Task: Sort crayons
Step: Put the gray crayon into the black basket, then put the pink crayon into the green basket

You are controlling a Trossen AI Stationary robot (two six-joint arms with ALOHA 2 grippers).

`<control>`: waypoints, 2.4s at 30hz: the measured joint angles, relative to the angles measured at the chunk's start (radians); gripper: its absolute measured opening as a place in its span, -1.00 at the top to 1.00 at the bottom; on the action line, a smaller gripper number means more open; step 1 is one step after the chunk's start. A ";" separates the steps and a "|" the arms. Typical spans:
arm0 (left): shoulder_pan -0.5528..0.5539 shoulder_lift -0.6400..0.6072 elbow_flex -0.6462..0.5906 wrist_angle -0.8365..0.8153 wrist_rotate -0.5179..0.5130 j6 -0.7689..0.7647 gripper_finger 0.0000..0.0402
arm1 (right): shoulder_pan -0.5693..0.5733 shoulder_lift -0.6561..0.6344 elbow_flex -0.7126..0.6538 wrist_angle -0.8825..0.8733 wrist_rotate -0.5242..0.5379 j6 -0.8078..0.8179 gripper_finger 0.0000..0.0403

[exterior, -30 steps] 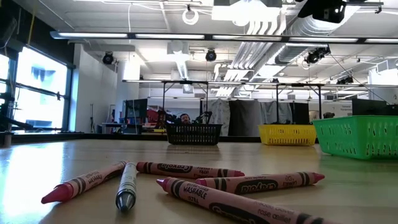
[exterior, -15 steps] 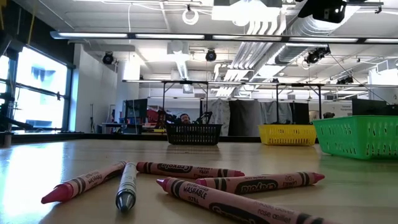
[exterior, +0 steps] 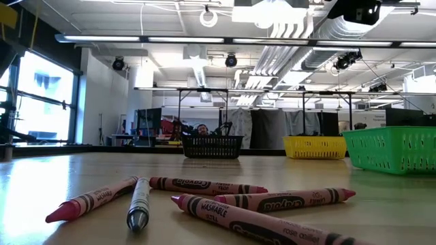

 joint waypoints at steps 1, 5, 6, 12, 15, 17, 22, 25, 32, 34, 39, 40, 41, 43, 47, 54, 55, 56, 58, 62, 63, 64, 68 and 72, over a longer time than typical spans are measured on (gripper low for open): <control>0.006 -0.004 0.000 0.000 0.003 0.006 0.99 | 0.000 0.000 0.000 0.000 0.000 0.000 0.36; 0.032 -0.031 -0.006 -0.006 -0.023 0.047 1.00 | 0.000 0.000 0.000 0.000 0.000 0.000 0.36; 0.043 -0.043 -0.007 -0.018 -0.051 0.056 1.00 | 0.000 -0.001 0.000 0.000 0.000 0.000 0.36; 0.117 -0.166 -0.005 -0.023 -0.272 0.156 1.00 | -0.004 -0.013 0.000 0.000 0.000 -0.002 0.36; 0.193 -0.238 -0.005 -0.029 -0.457 0.245 1.00 | -0.017 -0.019 0.000 0.000 0.000 -0.024 0.36; 0.260 -0.283 -0.005 -0.026 -0.549 0.336 1.00 | -0.031 -0.023 0.000 -0.005 0.000 -0.048 0.36; 0.487 -0.363 -0.004 0.082 -0.603 0.684 1.00 | -0.084 -0.023 0.000 -0.027 0.001 -0.119 0.36; 0.628 -0.374 -0.003 0.240 -0.591 0.920 1.00 | -0.124 -0.023 0.000 -0.039 0.001 -0.175 0.36; 0.903 -0.330 -0.002 0.504 -0.518 1.266 1.00 | -0.255 -0.066 0.000 -0.069 0.002 -0.324 0.36; 0.959 -0.309 -0.002 0.510 -0.522 1.312 1.00 | -0.295 -0.090 0.000 -0.092 0.003 -0.368 0.36; 1.068 -0.239 -0.003 0.507 -0.451 1.328 1.00 | -0.393 -0.146 0.000 -0.135 0.004 -0.427 0.36; 1.082 -0.223 -0.003 0.511 -0.443 1.329 1.00 | -0.409 -0.155 0.000 -0.141 0.004 -0.437 0.36; 1.094 -0.207 -0.003 0.516 -0.436 1.329 1.00 | -0.425 -0.166 0.000 -0.146 0.004 -0.450 0.36; 1.113 -0.172 -0.003 0.515 -0.432 1.328 1.00 | -0.455 -0.179 0.000 -0.151 0.004 -0.475 0.36; 1.139 -0.114 -0.003 0.537 -0.410 1.328 0.97 | -0.501 -0.188 0.000 -0.151 0.008 -0.518 0.36; 1.153 -0.083 -0.003 0.624 -0.277 1.356 0.71 | -0.546 -0.184 0.000 -0.157 0.008 -0.553 0.36; 1.153 -0.084 -0.003 0.643 -0.277 1.370 0.67 | -0.551 -0.184 0.000 -0.157 0.007 -0.556 0.36; 1.154 -0.086 -0.003 0.657 -0.277 1.379 0.63 | -0.556 -0.184 0.000 -0.157 0.005 -0.557 0.36; 1.159 -0.100 -0.003 0.688 -0.271 1.389 0.57 | -0.562 -0.184 0.000 -0.157 0.003 -0.556 0.36; 1.162 -0.133 -0.001 0.759 -0.201 1.409 0.50 | -0.561 -0.184 0.000 -0.156 -0.003 -0.546 0.36; 1.159 -0.145 -0.001 0.770 -0.132 1.429 0.50 | -0.560 -0.184 0.000 -0.156 -0.004 -0.536 0.36; 1.151 -0.157 -0.001 0.782 -0.047 1.451 0.50 | -0.558 -0.184 0.000 -0.156 -0.004 -0.525 0.36; 1.056 -0.221 0.000 0.757 0.307 1.479 0.54 | -0.557 -0.184 -0.001 -0.166 -0.010 -0.499 0.36; 0.884 -0.253 -0.001 0.528 0.356 1.405 0.59 | -0.557 -0.184 -0.002 -0.180 -0.010 -0.468 0.36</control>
